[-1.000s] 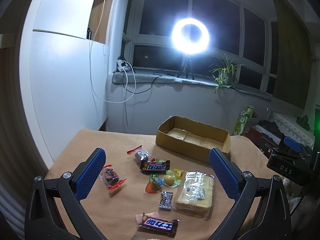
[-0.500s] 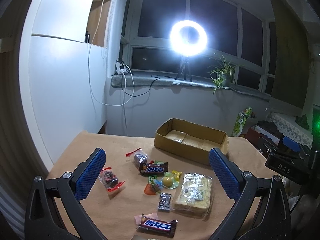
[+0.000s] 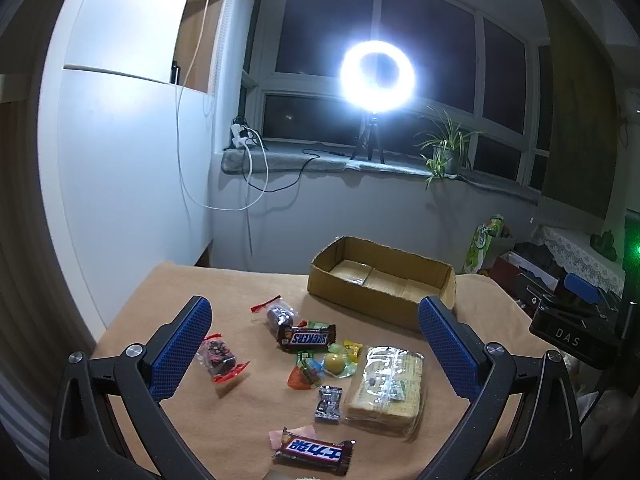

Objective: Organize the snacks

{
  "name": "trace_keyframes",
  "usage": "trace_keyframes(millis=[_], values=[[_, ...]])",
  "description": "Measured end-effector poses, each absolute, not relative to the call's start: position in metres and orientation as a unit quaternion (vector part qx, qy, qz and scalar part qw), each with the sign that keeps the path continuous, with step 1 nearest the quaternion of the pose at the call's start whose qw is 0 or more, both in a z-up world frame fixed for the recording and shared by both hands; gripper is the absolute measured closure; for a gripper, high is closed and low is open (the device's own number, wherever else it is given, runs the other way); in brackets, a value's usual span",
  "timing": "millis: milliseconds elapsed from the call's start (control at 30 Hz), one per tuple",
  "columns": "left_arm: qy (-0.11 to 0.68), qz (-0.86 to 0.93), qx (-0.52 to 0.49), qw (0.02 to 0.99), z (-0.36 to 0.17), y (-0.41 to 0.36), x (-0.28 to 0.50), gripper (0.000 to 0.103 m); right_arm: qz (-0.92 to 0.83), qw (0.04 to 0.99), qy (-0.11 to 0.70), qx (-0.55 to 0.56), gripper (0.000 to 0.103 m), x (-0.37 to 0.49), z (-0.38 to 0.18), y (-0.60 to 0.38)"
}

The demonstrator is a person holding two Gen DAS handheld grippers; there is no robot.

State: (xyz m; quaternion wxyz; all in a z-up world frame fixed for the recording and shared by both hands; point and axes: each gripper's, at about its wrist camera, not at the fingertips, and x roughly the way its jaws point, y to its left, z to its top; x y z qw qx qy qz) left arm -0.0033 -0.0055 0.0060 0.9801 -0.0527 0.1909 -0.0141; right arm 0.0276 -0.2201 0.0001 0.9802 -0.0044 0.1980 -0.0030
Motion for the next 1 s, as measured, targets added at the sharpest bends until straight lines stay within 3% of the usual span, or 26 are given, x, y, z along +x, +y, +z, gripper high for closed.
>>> trace_keyframes(millis=[1000], values=[[0.196,-0.015,-0.056,0.979,0.0033,-0.0028,-0.0056,0.001,-0.004,0.979,0.206,-0.004,0.000,0.0289,-0.0049,-0.2182]])
